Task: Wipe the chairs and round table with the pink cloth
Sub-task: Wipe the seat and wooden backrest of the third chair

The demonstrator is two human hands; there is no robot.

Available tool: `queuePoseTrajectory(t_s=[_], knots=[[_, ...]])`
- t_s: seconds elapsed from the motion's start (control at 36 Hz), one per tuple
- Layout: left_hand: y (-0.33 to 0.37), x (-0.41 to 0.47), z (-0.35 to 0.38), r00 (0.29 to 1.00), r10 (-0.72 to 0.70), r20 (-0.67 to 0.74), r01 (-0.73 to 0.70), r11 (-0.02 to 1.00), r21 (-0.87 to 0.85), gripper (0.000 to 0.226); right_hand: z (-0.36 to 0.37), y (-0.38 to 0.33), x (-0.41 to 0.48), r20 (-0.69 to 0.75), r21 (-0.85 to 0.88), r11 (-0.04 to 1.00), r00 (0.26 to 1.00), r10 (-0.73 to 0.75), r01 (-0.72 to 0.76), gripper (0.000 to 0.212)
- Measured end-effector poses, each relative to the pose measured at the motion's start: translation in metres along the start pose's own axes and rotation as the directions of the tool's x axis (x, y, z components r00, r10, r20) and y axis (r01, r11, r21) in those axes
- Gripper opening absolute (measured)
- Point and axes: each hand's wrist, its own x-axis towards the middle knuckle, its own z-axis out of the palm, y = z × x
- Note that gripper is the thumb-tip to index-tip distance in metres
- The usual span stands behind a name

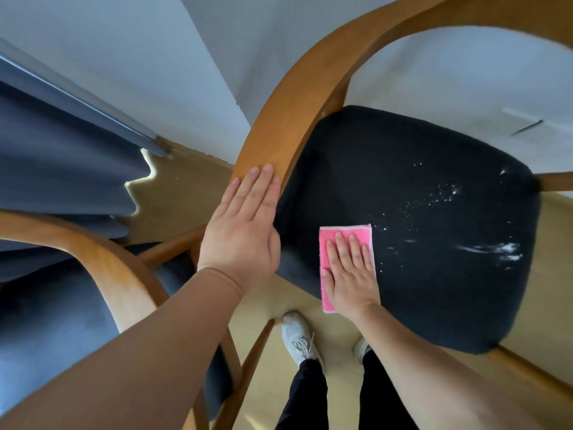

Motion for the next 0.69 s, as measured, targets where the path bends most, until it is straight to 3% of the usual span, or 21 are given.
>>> queuePoseTrajectory(t_s=[0.17, 0.42, 0.58, 0.69], knots=[[-0.001, 0.0, 0.001, 1.0, -0.005, -0.012, 0.004, 1.0, -0.019, 0.054, -0.006, -0.002, 0.029, 0.022, -0.02, 0.999, 0.999, 0.029, -0.029, 0.067], [-0.004, 0.002, 0.002, 0.999, 0.004, -0.043, -0.006, 0.999, -0.05, 0.053, -0.059, 0.001, 0.158, -0.058, 0.01, 1.0, 0.998, -0.015, 0.016, 0.065], [-0.004, 0.001, 0.003, 0.999, -0.006, -0.051, 0.002, 0.997, -0.079, 0.053, -0.1, 0.002, 0.236, -0.033, -0.071, 0.997, 0.999, 0.005, -0.007, 0.066], [-0.005, 0.002, 0.003, 0.998, -0.007, -0.059, 0.002, 0.996, -0.09, 0.053, -0.103, 0.005, 0.241, -0.051, -0.098, 0.995, 0.999, -0.014, 0.009, 0.066]])
